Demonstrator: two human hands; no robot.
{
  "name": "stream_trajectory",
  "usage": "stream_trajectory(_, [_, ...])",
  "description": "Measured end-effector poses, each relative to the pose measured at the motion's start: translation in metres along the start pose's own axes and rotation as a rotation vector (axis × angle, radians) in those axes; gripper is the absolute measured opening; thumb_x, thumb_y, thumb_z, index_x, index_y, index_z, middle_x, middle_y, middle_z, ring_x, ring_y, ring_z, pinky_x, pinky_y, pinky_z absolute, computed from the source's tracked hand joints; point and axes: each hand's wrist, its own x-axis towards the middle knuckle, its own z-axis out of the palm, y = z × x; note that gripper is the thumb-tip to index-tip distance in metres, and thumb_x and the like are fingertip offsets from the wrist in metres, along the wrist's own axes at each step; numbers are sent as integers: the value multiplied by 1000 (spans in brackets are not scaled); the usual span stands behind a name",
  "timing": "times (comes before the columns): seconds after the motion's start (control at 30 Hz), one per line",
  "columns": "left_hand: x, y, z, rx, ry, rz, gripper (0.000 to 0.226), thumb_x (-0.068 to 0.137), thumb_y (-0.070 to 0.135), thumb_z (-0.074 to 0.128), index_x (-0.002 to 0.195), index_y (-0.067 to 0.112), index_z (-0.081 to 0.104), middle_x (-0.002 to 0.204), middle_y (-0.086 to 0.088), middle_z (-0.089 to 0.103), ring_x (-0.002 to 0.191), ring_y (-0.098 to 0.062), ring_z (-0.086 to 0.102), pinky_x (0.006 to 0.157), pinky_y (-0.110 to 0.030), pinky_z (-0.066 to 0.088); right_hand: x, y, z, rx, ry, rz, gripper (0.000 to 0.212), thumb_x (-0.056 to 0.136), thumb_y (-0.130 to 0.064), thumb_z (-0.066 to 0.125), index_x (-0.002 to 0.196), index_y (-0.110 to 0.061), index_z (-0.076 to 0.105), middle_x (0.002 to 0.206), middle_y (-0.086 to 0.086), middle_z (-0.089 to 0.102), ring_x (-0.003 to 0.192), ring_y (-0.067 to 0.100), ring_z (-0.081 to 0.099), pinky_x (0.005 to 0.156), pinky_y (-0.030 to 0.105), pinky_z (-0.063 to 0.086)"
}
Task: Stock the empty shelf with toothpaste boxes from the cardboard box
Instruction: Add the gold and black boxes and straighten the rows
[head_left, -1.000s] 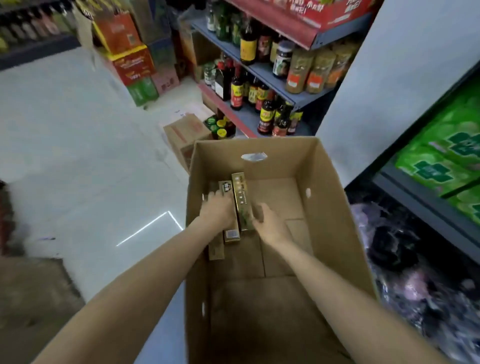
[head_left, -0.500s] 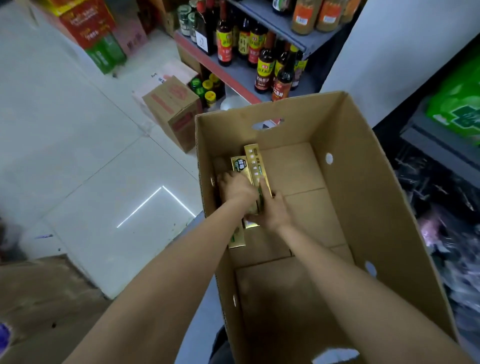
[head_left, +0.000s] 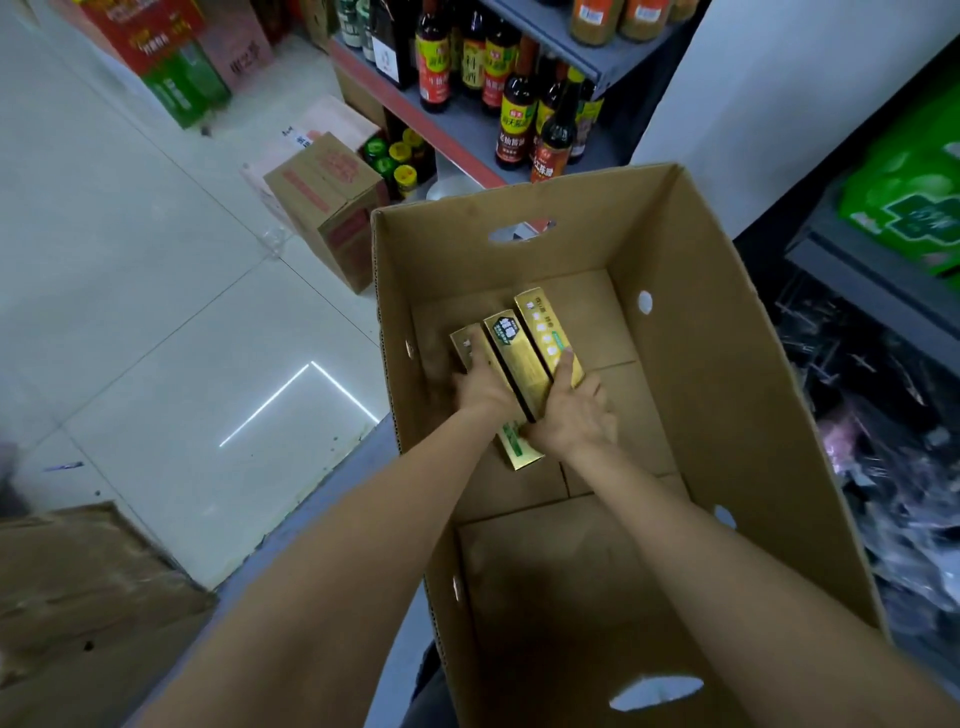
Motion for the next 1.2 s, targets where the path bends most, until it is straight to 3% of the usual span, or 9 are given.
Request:
stream_trajectory(0.23, [-2, 11, 14, -178, 99, -8, 99, 86, 22, 67, 151, 30, -7, 137, -15, 43, 127, -33, 45, 106, -42, 39, 5, 16, -7, 152, 10, -12, 114, 74, -38, 76, 150, -11, -5, 139, 23, 31, 128, 37, 34, 103, 42, 35])
stream_trajectory(0.37, [-10, 17, 1, -326, 60, -110, 80, 77, 39, 76, 136, 5, 36, 133, -13, 52, 121, -27, 52, 92, -33, 44, 4, 32, -11, 392, -1, 25, 101, 69, -34, 77, 146, -15, 15, 132, 17, 47, 125, 35, 42, 100, 46, 43])
stream_trajectory(0.47, [-24, 14, 5, -427, -40, -119, 87, 71, 47, 77, 136, 6, 37, 136, -11, 47, 126, -29, 44, 100, -40, 39, -9, 48, -18, 569, -63, -15, 75, 67, -33, 74, 130, -24, 34, 115, 6, 58, 111, 28, 56, 94, 50, 49])
stream_trajectory(0.67, [-64, 43, 13, -626, -32, 124, 36, 74, 37, 79, 95, 17, 57, 106, -2, 63, 101, -20, 58, 91, -36, 46, -36, 71, -66, 752, 68, -161, 78, 59, -45, 72, 128, -34, 38, 114, -2, 60, 110, 17, 55, 98, 45, 46])
stream_trajectory(0.8, [-108, 99, 10, -630, 36, 391, 82, 67, 49, 79, 129, 12, 41, 120, -1, 59, 114, -21, 57, 97, -40, 46, -63, 93, -135, 820, 194, -292, 76, 60, -43, 64, 130, -39, 35, 122, -6, 53, 116, 15, 48, 104, 41, 40])
stream_trajectory(0.9, [-156, 152, 19, -615, 97, 534, 91, 73, 51, 73, 139, 7, 27, 130, -2, 48, 126, -21, 45, 99, -36, 38, -86, 119, -197, 850, 313, -405, 75, 58, -44, 59, 129, -35, 35, 118, 0, 52, 115, 18, 46, 94, 36, 44])
stream_trajectory(0.97, [-189, 188, 30, -595, 104, 613, 99, 76, 53, 70, 144, 5, 17, 146, -7, 35, 134, -23, 36, 105, -36, 32, -98, 141, -234, 813, 381, -452, 71, 73, -35, 63, 137, -28, 32, 112, -4, 49, 115, 14, 37, 82, 28, 40])
stream_trajectory(1.07, [-235, 236, 57, -567, 68, 746, 107, 72, 55, 72, 146, 5, 12, 150, -8, 32, 135, -23, 35, 106, -37, 32, -119, 188, -281, 798, 474, -490, 60, 78, -33, 65, 131, -25, 39, 114, -4, 52, 116, 19, 45, 88, 36, 43])
stream_trajectory(1.2, [-273, 293, 95, -576, -114, 829, 134, 39, 66, 85, 144, 8, 23, 138, -10, 49, 124, -26, 50, 102, -48, 44, -142, 254, -330, 863, 580, -487, 43, 77, -29, 68, 113, -32, 45, 108, -4, 60, 104, 17, 57, 85, 35, 48])
